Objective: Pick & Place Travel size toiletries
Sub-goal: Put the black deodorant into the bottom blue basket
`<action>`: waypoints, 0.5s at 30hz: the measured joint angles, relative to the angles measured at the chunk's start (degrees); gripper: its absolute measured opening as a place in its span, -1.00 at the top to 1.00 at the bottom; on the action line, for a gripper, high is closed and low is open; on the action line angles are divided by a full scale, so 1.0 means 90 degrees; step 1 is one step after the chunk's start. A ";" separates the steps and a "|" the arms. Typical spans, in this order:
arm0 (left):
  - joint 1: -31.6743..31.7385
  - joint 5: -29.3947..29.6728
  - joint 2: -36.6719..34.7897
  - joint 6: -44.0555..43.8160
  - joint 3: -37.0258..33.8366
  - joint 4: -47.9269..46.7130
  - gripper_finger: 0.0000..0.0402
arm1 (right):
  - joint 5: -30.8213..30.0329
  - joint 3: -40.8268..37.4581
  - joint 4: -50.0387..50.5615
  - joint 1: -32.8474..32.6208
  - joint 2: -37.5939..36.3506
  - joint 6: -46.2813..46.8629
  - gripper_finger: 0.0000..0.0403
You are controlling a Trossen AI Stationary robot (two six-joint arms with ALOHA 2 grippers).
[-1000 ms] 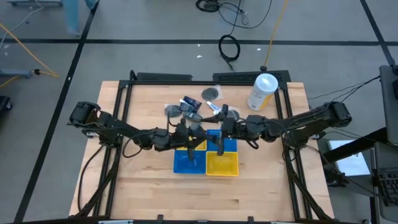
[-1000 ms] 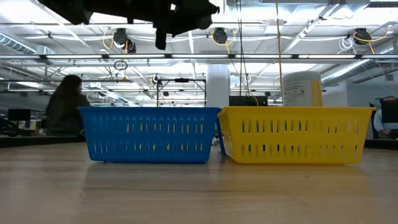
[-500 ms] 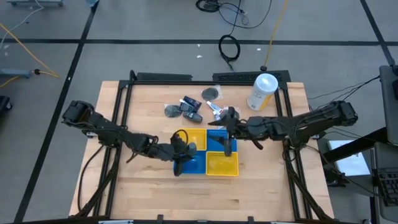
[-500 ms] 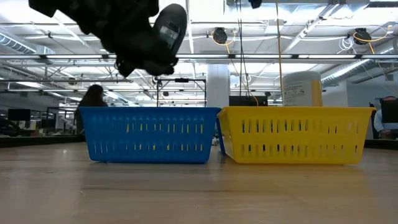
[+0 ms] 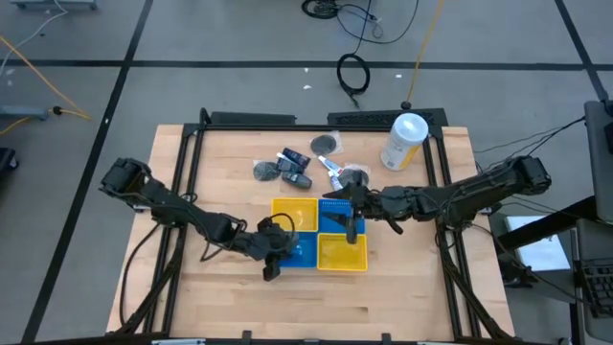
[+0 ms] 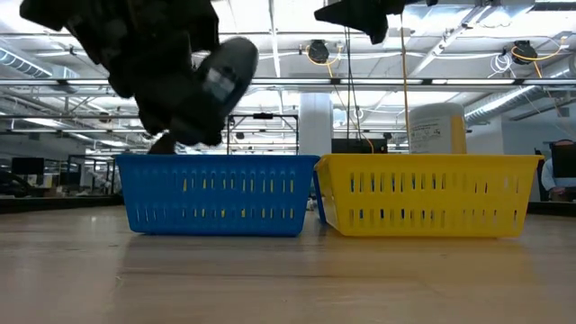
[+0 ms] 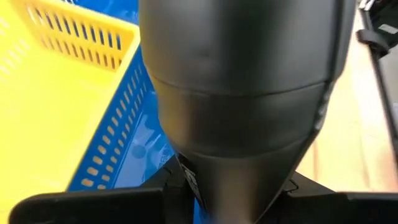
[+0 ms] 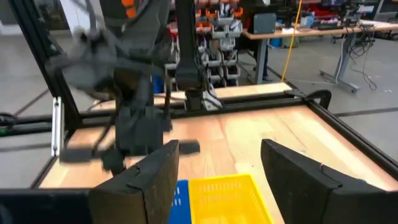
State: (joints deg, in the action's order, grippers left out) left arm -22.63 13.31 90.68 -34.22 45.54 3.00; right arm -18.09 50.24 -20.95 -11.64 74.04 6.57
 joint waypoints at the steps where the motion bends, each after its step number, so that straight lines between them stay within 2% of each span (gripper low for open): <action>1: 0.0016 -0.0015 0.0101 -0.0013 0.0000 0.0027 0.53 | -0.0002 -0.0045 -0.0103 0.0000 0.0000 -0.0002 -0.09; 9: 0.0145 -0.0427 0.0597 -0.0047 0.0000 0.0354 0.53 | -0.0004 -0.0083 -0.0120 0.0000 0.0000 -0.0015 -0.05; 13: 0.0155 -0.0393 0.0608 -0.0024 0.0000 0.0389 0.52 | -0.0005 -0.0083 -0.0093 0.0000 0.0000 -0.0016 -0.05; 15: 0.0163 -0.0330 0.0606 -0.0021 0.0000 0.0390 0.40 | -0.0005 -0.0083 -0.0063 0.0000 0.0000 -0.0017 -0.05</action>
State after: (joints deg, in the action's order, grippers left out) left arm -21.17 10.34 96.14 -34.41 45.54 6.51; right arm -18.13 49.50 -21.52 -11.64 74.04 6.42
